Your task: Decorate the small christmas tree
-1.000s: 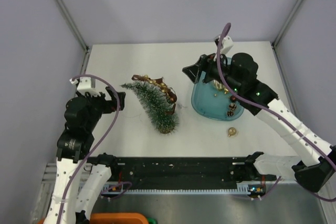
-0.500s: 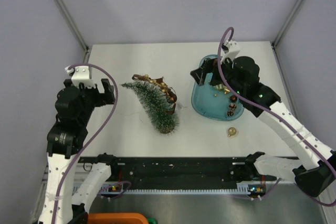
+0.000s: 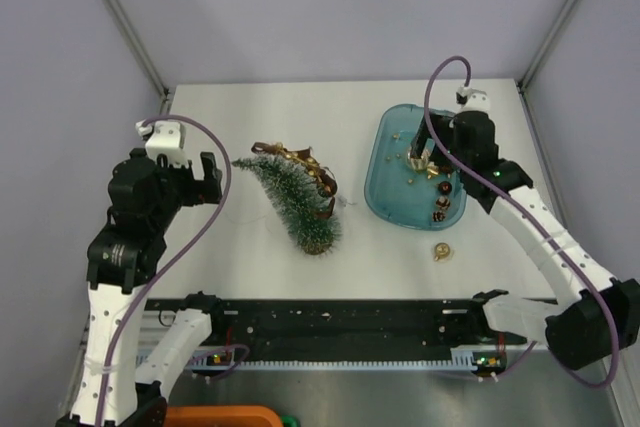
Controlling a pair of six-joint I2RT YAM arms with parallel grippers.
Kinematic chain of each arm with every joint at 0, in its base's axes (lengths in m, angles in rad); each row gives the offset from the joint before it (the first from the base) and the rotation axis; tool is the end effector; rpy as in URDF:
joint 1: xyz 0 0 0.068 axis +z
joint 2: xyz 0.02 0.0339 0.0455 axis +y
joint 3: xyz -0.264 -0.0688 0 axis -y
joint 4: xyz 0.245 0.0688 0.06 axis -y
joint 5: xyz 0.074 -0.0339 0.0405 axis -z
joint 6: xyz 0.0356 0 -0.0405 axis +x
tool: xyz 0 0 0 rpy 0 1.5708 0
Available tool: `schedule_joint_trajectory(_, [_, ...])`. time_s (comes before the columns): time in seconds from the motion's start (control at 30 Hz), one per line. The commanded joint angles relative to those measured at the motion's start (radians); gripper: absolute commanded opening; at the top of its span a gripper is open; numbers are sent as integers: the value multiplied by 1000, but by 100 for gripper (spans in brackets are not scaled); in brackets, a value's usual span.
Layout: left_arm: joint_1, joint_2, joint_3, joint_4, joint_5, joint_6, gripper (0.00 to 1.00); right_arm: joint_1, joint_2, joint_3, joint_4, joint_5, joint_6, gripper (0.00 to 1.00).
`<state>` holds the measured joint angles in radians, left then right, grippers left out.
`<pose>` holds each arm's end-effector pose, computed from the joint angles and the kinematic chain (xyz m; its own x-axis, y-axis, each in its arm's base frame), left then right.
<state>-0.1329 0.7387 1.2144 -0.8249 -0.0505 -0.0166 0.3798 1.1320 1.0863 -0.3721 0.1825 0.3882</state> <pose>0.1173 -0.0139 0.4193 -0.3405 0.0288 -0.9398 0.0797 0.9968 0.0017 0.2392 0.0885 0.3570 -0.4285 0.2298 -0.8738 -0.0522 0.9592 0.2778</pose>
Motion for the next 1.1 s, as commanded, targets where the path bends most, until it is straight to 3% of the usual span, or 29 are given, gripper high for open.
schedule_joint_trajectory(0.0, [3,1,-32,13,6,-39,99,-28,55,-65,-51,199,40,99])
schedule_joint_trajectory(0.4, [3,-7,-95,33,29,-82,99,-30,219,-138,-42,239,58,98])
schedule_joint_trajectory(0.77, [3,-7,-111,46,43,-89,99,-85,460,-131,1,330,107,81])
schedule_joint_trajectory(0.93, [3,-16,-131,55,44,-88,99,-116,482,-134,35,347,101,78])
schedule_joint_trajectory(1.07, [3,-19,-145,64,46,-94,99,-116,506,-118,42,338,92,70])
